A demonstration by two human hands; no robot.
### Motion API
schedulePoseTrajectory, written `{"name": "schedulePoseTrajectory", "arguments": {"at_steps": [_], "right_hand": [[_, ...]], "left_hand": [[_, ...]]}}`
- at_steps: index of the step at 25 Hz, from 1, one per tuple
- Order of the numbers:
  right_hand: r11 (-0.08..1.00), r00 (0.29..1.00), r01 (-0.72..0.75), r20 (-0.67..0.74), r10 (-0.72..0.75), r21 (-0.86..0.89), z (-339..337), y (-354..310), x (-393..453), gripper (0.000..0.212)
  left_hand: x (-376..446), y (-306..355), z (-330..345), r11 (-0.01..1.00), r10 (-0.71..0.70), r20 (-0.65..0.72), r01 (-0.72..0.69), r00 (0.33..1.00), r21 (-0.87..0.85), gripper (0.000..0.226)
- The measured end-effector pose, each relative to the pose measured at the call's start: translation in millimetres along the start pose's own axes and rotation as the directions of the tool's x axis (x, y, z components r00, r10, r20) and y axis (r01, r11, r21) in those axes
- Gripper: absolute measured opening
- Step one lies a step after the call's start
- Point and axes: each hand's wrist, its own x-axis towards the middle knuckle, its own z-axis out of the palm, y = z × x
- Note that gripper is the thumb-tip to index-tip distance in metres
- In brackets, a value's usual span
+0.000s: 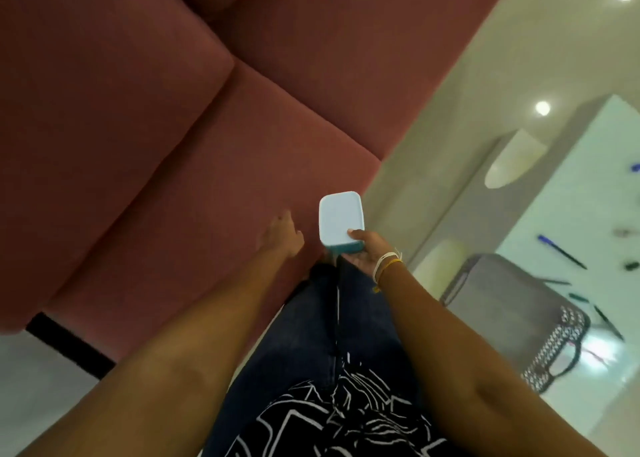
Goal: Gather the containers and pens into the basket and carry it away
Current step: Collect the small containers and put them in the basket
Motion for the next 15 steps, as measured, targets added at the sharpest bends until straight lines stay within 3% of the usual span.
{"name": "schedulePoseTrajectory", "arguments": {"at_steps": [4,9,15], "right_hand": [[0.974,0.999,0.007,-0.049,0.005,0.225,-63.7,51.2,-34.0,0.02],[0.857,0.979,0.157,-0.191,-0.07,0.49,-137.5,101.1,-57.1,0.036],[0.711,0.918,0.335,-0.384,-0.098,0.618,-234.6,138.0,-58.8,0.024]], "left_hand": [[-29.8,23.0,39.2,0.995,0.075,0.021,-0.076,0.997,0.06,0.067],[-72.2,54.1,100.5,0.96,0.215,0.091,-0.228,0.972,0.162,0.06],[-122.1,77.2,195.5,0.937,0.255,0.276,-0.307,0.927,0.166,0.057]]}}
